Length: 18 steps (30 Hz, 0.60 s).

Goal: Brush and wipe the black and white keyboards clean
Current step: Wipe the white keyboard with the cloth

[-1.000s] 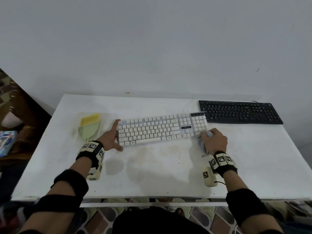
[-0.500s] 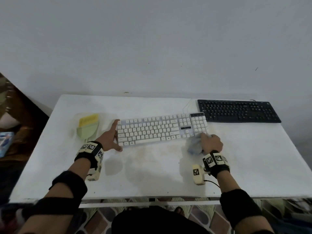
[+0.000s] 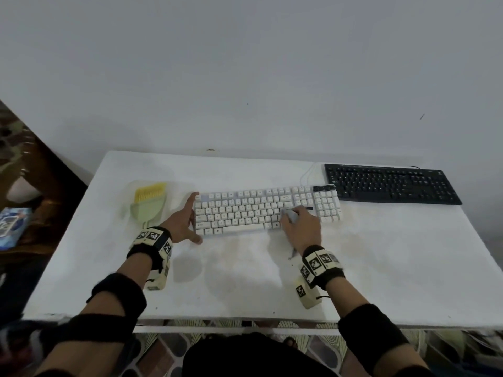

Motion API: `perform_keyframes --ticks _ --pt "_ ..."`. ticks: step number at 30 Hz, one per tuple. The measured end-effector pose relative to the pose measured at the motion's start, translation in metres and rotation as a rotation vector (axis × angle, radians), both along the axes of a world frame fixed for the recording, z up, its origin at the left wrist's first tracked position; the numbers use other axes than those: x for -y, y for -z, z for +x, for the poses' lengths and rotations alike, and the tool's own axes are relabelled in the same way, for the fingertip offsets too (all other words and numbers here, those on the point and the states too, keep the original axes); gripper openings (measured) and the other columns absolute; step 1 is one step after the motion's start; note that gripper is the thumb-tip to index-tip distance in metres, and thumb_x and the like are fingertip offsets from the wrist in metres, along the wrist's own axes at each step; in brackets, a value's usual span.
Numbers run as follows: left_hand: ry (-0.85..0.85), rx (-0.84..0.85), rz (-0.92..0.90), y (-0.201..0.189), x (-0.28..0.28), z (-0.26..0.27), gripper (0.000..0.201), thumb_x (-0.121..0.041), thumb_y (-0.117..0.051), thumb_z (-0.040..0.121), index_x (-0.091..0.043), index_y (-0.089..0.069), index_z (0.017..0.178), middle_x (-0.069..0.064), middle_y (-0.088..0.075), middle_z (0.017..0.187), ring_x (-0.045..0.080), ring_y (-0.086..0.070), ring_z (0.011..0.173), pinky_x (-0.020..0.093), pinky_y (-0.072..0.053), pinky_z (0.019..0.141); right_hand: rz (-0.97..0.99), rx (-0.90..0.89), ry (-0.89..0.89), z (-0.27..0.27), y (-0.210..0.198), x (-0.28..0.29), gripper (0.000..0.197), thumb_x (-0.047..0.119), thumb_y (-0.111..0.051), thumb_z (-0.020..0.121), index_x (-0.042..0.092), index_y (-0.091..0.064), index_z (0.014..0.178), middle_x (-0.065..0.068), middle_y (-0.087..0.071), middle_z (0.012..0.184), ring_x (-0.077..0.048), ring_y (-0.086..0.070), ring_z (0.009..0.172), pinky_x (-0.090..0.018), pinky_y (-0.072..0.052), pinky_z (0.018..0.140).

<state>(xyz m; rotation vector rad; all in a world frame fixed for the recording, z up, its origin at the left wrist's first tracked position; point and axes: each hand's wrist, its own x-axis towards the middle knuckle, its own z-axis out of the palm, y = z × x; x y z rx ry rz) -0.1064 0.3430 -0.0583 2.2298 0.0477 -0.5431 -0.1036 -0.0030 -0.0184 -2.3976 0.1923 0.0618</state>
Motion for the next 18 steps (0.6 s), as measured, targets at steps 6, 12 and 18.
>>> perform_keyframes --ticks 6,12,18 --pt "-0.045 0.051 -0.016 0.004 -0.001 -0.006 0.147 -0.005 -0.096 0.063 -0.034 0.009 0.162 0.008 -0.066 0.102 0.017 -0.058 0.083 0.024 -0.044 0.074 0.041 0.191 -0.419 0.018 -0.018 -0.117 0.026 0.035 -0.060 0.097 0.013 -0.074 0.091 -0.003 -0.072 0.082 -0.017 -0.063 0.077 -0.029 -0.049 0.071" --pt "-0.051 0.059 -0.003 0.002 -0.001 -0.008 0.141 -0.008 -0.096 0.064 -0.026 0.005 0.161 0.001 -0.058 0.091 0.017 -0.055 0.080 0.022 -0.043 0.069 -0.180 0.207 -0.561 0.051 -0.020 -0.207 0.036 0.036 -0.047 0.104 0.008 -0.070 0.103 -0.015 -0.063 0.099 -0.032 -0.057 0.095 -0.036 -0.041 0.073" --pt "-0.036 0.083 0.005 0.003 -0.003 -0.009 0.141 -0.008 -0.096 0.064 -0.025 0.004 0.162 0.003 -0.059 0.089 0.019 -0.057 0.081 0.024 -0.043 0.068 -0.410 0.073 -0.633 0.029 -0.012 -0.211 0.027 0.013 -0.055 0.098 0.004 -0.059 0.123 -0.019 -0.055 0.118 -0.036 -0.052 0.113 -0.039 -0.044 0.089"
